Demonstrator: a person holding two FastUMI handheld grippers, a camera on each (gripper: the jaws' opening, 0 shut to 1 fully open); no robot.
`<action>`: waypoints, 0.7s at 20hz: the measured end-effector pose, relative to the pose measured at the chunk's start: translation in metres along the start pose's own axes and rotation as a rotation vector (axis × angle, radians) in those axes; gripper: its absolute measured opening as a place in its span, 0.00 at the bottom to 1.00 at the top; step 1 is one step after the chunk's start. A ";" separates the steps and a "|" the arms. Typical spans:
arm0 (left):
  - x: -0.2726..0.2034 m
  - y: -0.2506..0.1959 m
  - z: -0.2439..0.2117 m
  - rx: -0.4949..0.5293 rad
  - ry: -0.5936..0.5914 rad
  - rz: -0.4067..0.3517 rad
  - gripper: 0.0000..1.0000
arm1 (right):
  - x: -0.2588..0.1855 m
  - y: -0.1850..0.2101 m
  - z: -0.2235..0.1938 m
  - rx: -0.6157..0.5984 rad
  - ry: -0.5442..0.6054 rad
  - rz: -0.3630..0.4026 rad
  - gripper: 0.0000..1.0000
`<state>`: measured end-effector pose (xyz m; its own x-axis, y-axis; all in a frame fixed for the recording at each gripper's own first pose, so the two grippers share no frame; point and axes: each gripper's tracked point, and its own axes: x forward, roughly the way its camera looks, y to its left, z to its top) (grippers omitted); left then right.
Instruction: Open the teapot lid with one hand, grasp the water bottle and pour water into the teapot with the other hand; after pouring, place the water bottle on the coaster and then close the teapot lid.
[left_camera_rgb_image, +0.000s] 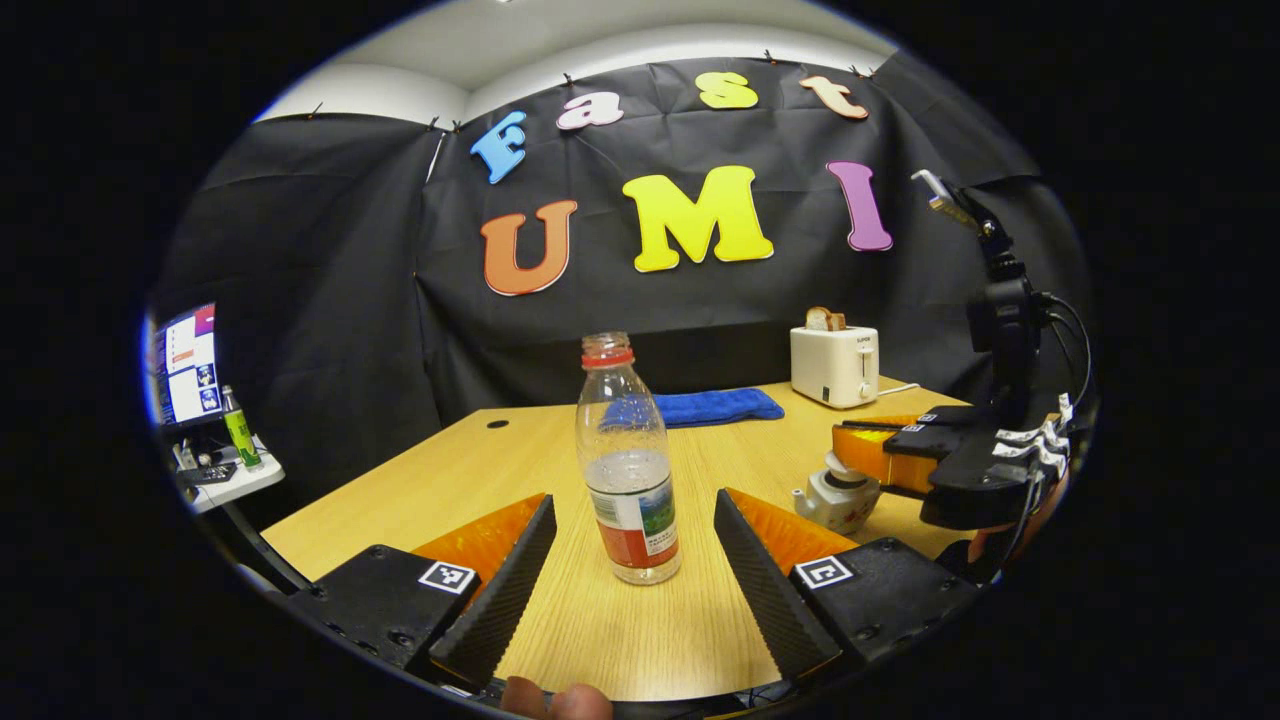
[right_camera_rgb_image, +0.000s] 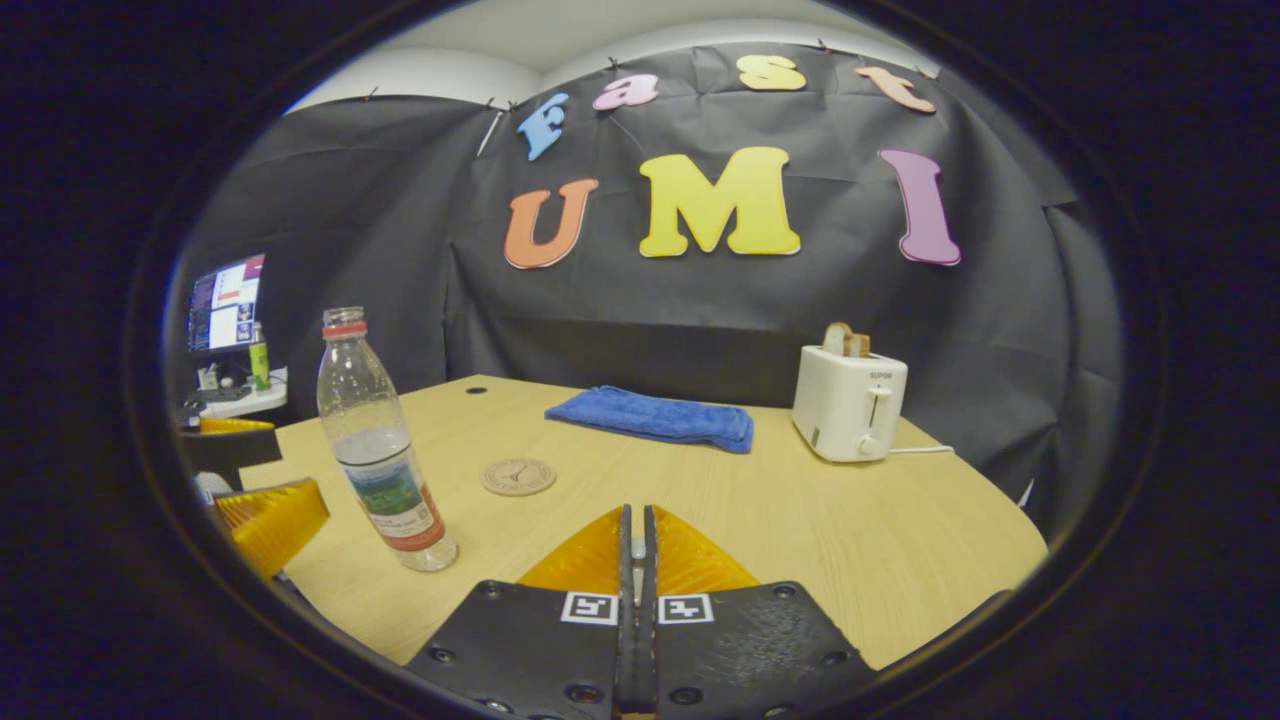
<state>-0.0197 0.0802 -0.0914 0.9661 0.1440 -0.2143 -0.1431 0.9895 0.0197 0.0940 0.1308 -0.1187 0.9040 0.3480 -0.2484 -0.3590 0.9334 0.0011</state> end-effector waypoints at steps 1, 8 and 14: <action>0.004 -0.001 -0.003 -0.015 0.007 -0.004 1.00 | -0.003 -0.001 0.002 -0.005 -0.004 0.000 0.00; 0.032 0.003 -0.022 -0.084 0.043 -0.010 1.00 | -0.023 -0.008 0.023 -0.010 -0.043 -0.001 0.00; 0.051 0.003 -0.028 -0.066 0.043 -0.004 1.00 | -0.033 -0.012 0.023 -0.020 -0.034 -0.004 0.00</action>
<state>0.0231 0.0903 -0.1299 0.9567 0.1381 -0.2563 -0.1546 0.9869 -0.0453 0.0739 0.1098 -0.0885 0.9126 0.3475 -0.2155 -0.3598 0.9328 -0.0195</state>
